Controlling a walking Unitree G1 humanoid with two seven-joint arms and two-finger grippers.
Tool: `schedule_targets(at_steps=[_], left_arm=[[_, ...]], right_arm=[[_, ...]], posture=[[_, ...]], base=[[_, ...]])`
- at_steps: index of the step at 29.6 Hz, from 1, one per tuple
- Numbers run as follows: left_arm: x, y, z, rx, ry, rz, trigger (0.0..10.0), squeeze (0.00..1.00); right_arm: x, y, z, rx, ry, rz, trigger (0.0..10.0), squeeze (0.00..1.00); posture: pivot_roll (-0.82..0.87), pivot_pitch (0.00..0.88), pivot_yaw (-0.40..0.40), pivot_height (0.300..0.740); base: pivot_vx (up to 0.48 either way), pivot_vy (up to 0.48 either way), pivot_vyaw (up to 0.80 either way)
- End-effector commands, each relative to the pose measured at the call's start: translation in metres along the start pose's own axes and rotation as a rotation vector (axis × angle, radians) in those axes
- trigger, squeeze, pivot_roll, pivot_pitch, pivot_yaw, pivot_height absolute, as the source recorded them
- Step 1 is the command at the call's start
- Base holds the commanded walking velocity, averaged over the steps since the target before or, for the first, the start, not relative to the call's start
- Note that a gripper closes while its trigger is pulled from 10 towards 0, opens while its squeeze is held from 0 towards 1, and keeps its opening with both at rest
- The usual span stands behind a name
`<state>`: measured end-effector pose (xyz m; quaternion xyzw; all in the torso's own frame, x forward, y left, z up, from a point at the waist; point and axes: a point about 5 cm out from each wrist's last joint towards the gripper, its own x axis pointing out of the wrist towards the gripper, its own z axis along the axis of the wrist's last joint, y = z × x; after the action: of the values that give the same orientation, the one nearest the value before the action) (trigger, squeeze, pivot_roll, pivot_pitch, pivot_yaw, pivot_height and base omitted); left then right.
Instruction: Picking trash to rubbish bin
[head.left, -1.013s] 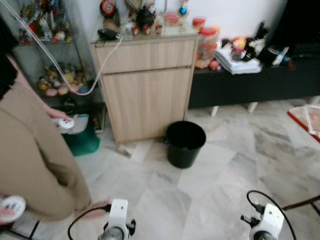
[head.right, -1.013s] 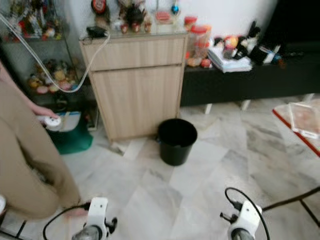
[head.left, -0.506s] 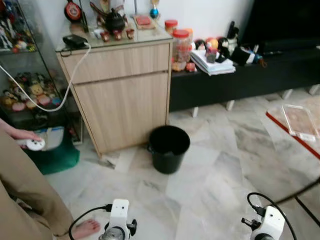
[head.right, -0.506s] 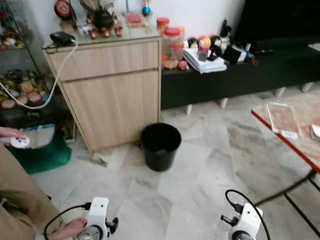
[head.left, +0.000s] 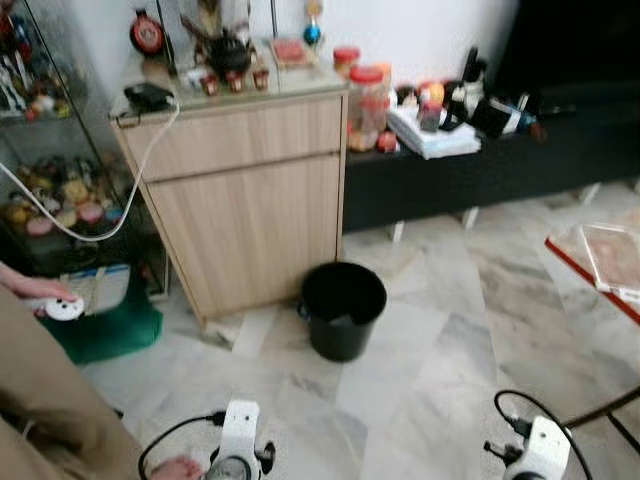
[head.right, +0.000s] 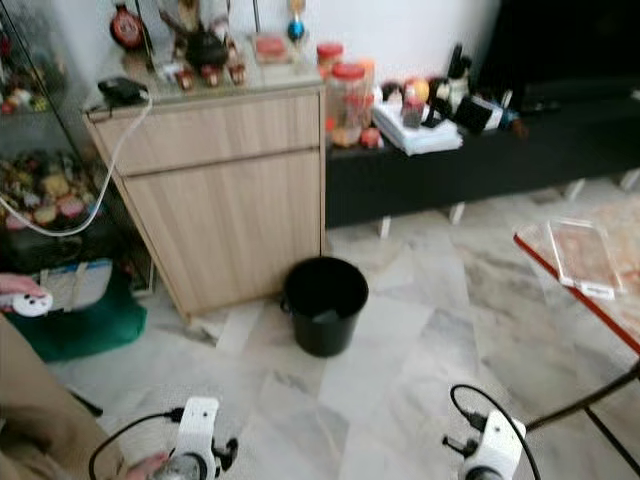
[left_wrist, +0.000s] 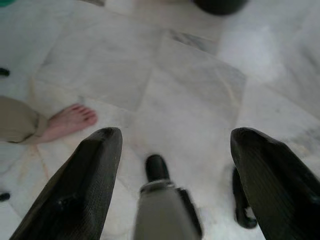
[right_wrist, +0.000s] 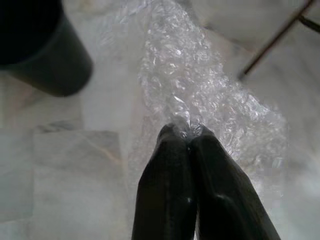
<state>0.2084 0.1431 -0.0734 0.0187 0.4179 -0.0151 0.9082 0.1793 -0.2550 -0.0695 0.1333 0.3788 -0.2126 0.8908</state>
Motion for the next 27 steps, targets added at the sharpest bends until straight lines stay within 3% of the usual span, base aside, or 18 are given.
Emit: schedule_targets(at_steps=[1, 25, 27], left_arm=[[-0.0005, 0.0052, -0.0029, 0.013, 0.012, 0.012, 10.0, 0.00], [-0.0005, 0.0036, -0.0029, 0.002, 0.012, 0.013, 10.0, 0.00], [-0.0004, 0.0032, -0.0028, 0.000, 0.011, 0.012, 10.0, 0.00]], right_arm=[[0.0012, 0.0068, 0.0026, 0.002, -0.008, 0.014, 10.0, 0.00], [0.0018, 0.0064, 0.0051, 0.017, -0.011, 0.015, 10.0, 0.00], [0.0019, 0.0065, 0.0054, 0.020, -0.011, 0.017, 10.0, 0.00]], posture=[[-0.13, 0.000, -0.038, 0.740], [-0.13, 0.000, -0.050, 0.740], [-0.12, 0.000, -0.050, 0.740]], base=[[0.292, 0.000, 0.00], [0.291, 0.000, 0.00], [0.292, 0.000, -0.78]])
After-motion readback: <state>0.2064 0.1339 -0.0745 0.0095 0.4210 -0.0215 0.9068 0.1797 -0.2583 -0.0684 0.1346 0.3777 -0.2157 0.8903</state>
